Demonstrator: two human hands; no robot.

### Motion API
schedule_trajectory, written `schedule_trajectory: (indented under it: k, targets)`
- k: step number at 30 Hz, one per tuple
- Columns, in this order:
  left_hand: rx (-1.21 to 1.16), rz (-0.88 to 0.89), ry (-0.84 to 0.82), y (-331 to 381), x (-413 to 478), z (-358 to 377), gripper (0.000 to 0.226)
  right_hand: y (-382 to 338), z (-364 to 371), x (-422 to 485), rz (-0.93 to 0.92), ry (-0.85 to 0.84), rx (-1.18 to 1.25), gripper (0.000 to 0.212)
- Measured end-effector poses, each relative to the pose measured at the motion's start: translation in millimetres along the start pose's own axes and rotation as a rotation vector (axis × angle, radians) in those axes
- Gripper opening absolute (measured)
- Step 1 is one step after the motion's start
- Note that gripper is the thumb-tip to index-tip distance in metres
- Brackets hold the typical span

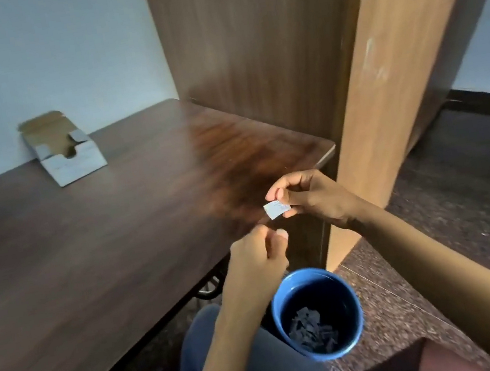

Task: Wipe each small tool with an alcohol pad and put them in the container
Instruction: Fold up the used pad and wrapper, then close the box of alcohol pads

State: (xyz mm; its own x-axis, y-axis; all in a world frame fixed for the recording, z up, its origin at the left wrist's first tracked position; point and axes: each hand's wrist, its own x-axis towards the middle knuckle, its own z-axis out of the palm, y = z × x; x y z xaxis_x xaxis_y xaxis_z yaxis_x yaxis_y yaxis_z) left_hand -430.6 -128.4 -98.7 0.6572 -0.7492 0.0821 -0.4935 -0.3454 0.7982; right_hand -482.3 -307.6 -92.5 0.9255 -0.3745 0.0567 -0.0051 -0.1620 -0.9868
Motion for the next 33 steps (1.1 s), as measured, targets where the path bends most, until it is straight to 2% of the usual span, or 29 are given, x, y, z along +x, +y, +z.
schedule_trajectory:
  k: [3,6,8,11,15,18,22,24,29,33]
  targets:
    - [-0.007,-0.048,-0.163,-22.0,-2.6,26.2,0.032,20.2,-19.6,-13.2,0.146,-0.15,-0.094,0.014]
    - [-0.022,-0.118,-0.221,-50.0,0.7,43.7,0.03,67.7,-31.7,-20.0,0.382,-0.29,-0.293,0.017]
    - [-0.026,-0.163,-0.238,-64.4,3.9,51.3,0.027,112.6,-33.9,-19.6,0.456,-0.25,-0.493,0.021]
    - [-0.008,-0.236,-0.257,-78.8,7.8,62.4,0.022,170.7,-28.3,-19.8,0.559,-0.081,-0.644,0.02]
    - [0.026,-0.309,-0.236,-89.6,14.1,75.2,0.027,209.9,-13.6,-25.1,0.69,-0.012,-0.645,0.024]
    - [0.052,-0.295,-0.231,-87.3,16.9,79.4,0.03,221.9,-11.1,-26.3,0.684,-0.024,-0.658,0.034]
    - [0.039,-0.262,-0.222,-80.2,20.5,77.2,0.027,216.1,-16.2,-25.8,0.655,0.041,-0.633,0.025]
    - [0.039,-0.236,-0.213,-72.2,21.3,72.7,0.026,205.9,-18.3,-23.8,0.653,0.021,-0.639,0.023]
    - [0.0,-0.156,-0.148,-34.7,23.1,41.4,0.029,140.5,-20.8,-15.0,0.672,-0.322,-0.764,0.026]
    - [-0.111,-0.101,-0.227,1.8,16.4,3.4,0.023,53.2,-10.7,-13.7,0.584,-0.549,-0.905,0.027]
